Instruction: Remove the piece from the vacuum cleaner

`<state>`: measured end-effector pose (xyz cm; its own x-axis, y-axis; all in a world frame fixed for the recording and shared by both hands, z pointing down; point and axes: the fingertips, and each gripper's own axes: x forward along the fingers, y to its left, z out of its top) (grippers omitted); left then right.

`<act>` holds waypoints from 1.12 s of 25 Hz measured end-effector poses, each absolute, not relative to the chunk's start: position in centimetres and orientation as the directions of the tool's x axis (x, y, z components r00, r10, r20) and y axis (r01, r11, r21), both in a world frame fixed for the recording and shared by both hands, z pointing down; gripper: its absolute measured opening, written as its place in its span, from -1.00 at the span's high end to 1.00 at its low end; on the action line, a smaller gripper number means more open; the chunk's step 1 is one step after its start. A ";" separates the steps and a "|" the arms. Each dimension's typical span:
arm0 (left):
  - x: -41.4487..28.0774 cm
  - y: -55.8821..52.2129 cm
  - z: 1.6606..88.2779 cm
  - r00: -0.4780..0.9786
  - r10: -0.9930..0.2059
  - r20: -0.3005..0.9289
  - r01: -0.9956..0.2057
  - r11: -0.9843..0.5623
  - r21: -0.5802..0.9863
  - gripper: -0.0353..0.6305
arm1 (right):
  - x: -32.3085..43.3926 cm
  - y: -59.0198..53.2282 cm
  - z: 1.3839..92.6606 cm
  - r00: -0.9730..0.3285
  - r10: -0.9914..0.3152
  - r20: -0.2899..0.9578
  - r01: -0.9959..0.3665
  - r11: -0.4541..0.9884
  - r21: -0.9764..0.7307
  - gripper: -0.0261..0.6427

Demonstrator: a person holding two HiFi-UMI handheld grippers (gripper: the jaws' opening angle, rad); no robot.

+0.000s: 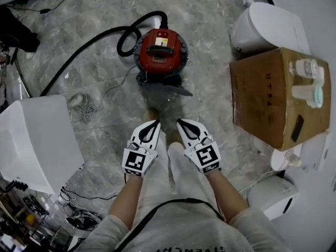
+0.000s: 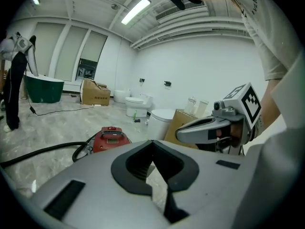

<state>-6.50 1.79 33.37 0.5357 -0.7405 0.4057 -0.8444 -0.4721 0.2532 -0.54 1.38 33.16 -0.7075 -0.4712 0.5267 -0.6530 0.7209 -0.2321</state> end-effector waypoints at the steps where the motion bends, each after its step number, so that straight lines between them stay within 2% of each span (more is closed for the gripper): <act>1: -6.7 1.1 34.4 0.537 -0.734 0.415 -0.843 -0.476 0.250 0.83 | -0.9 0.7 34.0 -0.705 -0.471 0.531 -0.656 0.718 -0.233 0.88; 6: -7.1 -1.4 39.8 0.549 -0.694 0.465 -0.835 -0.487 0.258 0.83 | -1.9 -1.7 38.3 -0.701 -0.451 0.552 -0.659 0.706 -0.260 0.88; 19: -6.9 -5.6 47.3 0.578 -0.648 0.496 -0.801 -0.566 0.195 0.82 | -3.1 -4.3 46.8 -0.680 -0.412 0.606 -0.659 0.706 -0.259 0.87; 28: -7.3 -7.4 50.4 0.608 -0.606 0.512 -0.743 -0.661 0.100 0.82 | -3.3 -5.6 50.9 -0.639 -0.393 0.661 -0.641 0.748 -0.175 0.87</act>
<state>-7.33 -7.41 50.45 0.6081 -0.6063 0.5124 -0.7435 -0.6612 0.0999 -3.31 -5.62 50.87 -0.6391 -0.3934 0.6608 -0.6407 0.7476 -0.1746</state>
